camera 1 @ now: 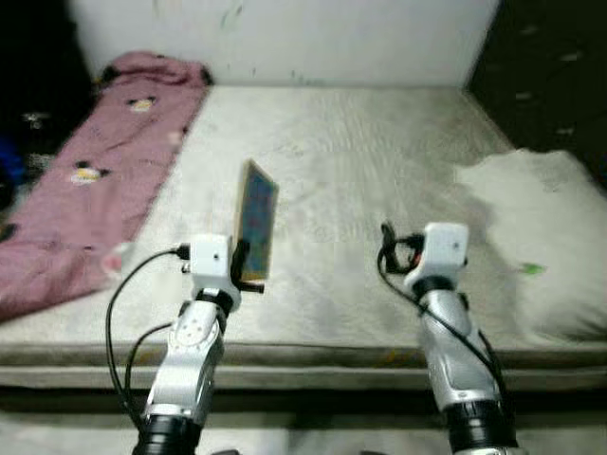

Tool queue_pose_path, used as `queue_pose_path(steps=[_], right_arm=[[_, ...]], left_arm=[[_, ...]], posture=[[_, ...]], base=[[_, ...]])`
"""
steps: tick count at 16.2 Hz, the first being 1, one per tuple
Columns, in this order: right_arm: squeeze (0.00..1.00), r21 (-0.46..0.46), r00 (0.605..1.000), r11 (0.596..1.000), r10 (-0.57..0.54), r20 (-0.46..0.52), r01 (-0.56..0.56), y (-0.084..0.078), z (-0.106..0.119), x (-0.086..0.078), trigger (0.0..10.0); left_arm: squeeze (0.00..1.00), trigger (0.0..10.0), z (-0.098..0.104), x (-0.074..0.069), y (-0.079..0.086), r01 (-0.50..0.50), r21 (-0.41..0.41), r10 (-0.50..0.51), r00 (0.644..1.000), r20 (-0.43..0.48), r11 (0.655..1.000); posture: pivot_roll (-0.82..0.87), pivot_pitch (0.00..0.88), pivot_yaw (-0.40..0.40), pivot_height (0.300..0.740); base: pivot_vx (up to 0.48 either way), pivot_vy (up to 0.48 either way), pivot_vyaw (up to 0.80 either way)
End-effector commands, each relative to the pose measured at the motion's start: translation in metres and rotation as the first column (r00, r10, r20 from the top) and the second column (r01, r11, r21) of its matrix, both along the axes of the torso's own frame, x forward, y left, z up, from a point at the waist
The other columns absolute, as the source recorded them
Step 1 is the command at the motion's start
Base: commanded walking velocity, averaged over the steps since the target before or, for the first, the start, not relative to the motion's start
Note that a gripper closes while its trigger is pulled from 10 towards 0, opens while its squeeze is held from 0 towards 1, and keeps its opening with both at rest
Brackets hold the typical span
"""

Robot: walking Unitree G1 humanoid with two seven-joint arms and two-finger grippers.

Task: Clean up the room

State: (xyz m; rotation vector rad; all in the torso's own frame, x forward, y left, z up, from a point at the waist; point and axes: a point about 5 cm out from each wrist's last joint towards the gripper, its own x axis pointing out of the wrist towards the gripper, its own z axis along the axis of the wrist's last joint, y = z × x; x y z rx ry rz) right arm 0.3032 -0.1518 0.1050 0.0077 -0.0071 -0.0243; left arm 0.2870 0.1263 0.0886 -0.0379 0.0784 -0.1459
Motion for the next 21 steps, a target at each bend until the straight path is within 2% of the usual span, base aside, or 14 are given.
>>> queue_pose_path(steps=[1, 4, 6, 8, 10, 11, 12, 14, 15, 16, 18, 20, 21], right_arm=[[0.00, -0.007, 0.999, 1.000, 0.015, 0.035, -0.015, 0.004, 0.006, 0.000, 10.0], [0.00, -0.030, 0.996, 0.998, -0.045, 0.072, 0.047, -0.014, 0.011, -0.005, 10.0], [0.00, -0.036, 0.996, 0.997, -0.067, 0.054, 0.069, -0.026, 0.004, -0.014, 10.0], [0.00, -0.054, 0.996, 0.995, -0.077, 0.036, 0.079, -0.035, -0.002, -0.024, 10.0], [0.00, -0.079, 0.998, 0.995, -0.061, 0.018, 0.062, -0.039, -0.006, -0.027, 10.0], [0.00, -0.085, 0.999, 0.995, -0.048, 0.018, 0.050, -0.038, -0.006, -0.027, 10.0], [0.00, -0.096, 1.000, 0.995, -0.022, 0.021, 0.024, -0.036, -0.005, -0.023, 10.0], [0.00, -0.076, 1.000, 0.997, 0.006, 0.022, -0.004, -0.030, 0.000, -0.012, 10.0], [0.00, -0.068, 0.999, 0.997, 0.039, 0.016, -0.038, -0.024, 0.001, -0.007, 10.0], [0.00, -0.089, 0.992, 0.988, 0.126, 0.013, -0.124, -0.010, 0.002, -0.004, 10.0], [0.00, -0.153, 0.973, 0.963, 0.228, 0.028, -0.221, 0.008, 0.009, -0.003, 10.0], [0.00, -0.203, 0.960, 0.941, 0.279, 0.013, -0.271, 0.015, 0.004, -0.005, 10.0], [0.00, -0.233, 0.964, 0.937, 0.266, -0.010, -0.261, 0.011, -0.005, -0.006, 10.0]], left_arm=[[0.00, 10.0, 0.009, 0.000, 0.023, -0.071, 0.046, 0.069, 0.996, 0.060, 0.996], [0.00, 10.0, 0.017, -0.010, 0.048, -0.110, 0.111, 0.095, 0.987, 0.126, 0.988], [0.00, 10.0, 0.010, -0.023, 0.056, -0.139, 0.115, 0.126, 0.985, 0.116, 0.984], [0.00, 10.0, 0.005, -0.036, 0.059, -0.165, 0.127, 0.151, 0.981, 0.119, 0.978], [0.00, 10.0, 0.006, -0.036, 0.054, -0.160, 0.157, 0.136, 0.979, 0.151, 0.975], [0.00, 10.0, 0.009, -0.033, 0.053, -0.161, 0.162, 0.134, 0.977, 0.167, 0.974], [0.00, 10.0, 0.013, -0.022, 0.052, -0.185, 0.166, 0.156, 0.972, 0.174, 0.969], [0.00, 10.0, 0.018, -0.008, 0.044, -0.110, 0.131, 0.089, 0.984, 0.153, 0.985], [0.00, 10.0, 0.018, -0.004, 0.038, -0.061, 0.142, 0.041, 0.989, 0.141, 0.988], [0.00, 10.0, 0.014, -0.003, 0.031, 0.030, 0.176, -0.050, 0.993, 0.108, 0.984], [0.00, 10.0, 0.004, -0.003, 0.028, 0.102, 0.178, -0.110, 0.993, 0.037, 0.979], [0.00, 10.0, -0.001, -0.005, 0.026, 0.138, 0.211, -0.150, 0.988, 0.039, 0.968], [0.00, 10.0, -0.002, -0.006, 0.024, 0.123, 0.219, -0.138, 0.989, 0.052, 0.968]], posture=[[0.00, 0.000, 0.013, 0.740], [0.01, 0.000, 0.022, 0.740], [0.01, 0.000, 0.021, 0.740], [0.01, 0.000, 0.016, 0.740], [0.02, 0.000, 0.004, 0.740], [0.02, 0.000, 0.004, 0.740], [0.01, 0.000, 0.006, 0.740], [0.00, 0.000, 0.011, 0.740], [0.00, 0.000, 0.016, 0.740], [0.00, 0.000, 0.021, 0.740], [0.00, 0.000, 0.029, 0.740], [-0.01, 0.000, 0.051, 0.740], [-0.02, 0.000, 0.065, 0.740]], base=[[0.000, 0.000, 0.00], [0.000, 0.000, 0.00], [0.000, 0.000, 0.00], [0.000, 0.000, 0.00], [0.000, 0.000, 0.00], [0.000, 0.000, 0.00], [0.000, 0.000, 0.00], [0.000, 0.000, 0.00], [0.000, 0.000, 0.00], [0.000, 0.000, 0.00], [0.000, 0.000, 0.00], [0.000, 0.000, 0.00], [0.000, 0.000, 0.00]])
